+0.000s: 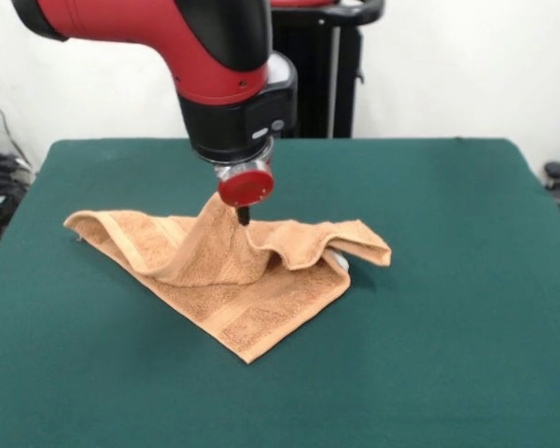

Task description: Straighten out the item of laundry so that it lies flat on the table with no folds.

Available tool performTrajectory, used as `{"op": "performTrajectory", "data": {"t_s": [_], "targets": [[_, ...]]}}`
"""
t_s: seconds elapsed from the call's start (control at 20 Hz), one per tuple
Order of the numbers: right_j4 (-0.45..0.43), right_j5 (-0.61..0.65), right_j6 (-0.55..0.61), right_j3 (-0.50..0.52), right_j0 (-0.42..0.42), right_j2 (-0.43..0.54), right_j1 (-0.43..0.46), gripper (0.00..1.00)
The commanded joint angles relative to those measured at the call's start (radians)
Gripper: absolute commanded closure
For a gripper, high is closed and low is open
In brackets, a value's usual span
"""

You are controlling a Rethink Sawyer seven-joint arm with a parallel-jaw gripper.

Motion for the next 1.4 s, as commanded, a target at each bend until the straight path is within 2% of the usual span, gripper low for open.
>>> {"op": "performTrajectory", "data": {"t_s": [0.05,0.65,0.8,1.05,1.25,1.4], "targets": [[-0.007,-0.083,0.029,0.092,0.067,0.001,0.029,1.00],[0.022,-0.086,0.058,0.112,0.081,-0.018,0.016,1.00],[0.024,-0.125,0.081,0.102,0.079,-0.027,0.019,1.00],[0.032,-0.162,0.286,0.096,0.191,-0.151,-0.004,1.00],[0.102,-0.197,0.356,0.113,0.239,-0.202,0.004,1.00],[0.178,-0.253,0.462,0.120,0.297,-0.265,0.024,1.00]]}}
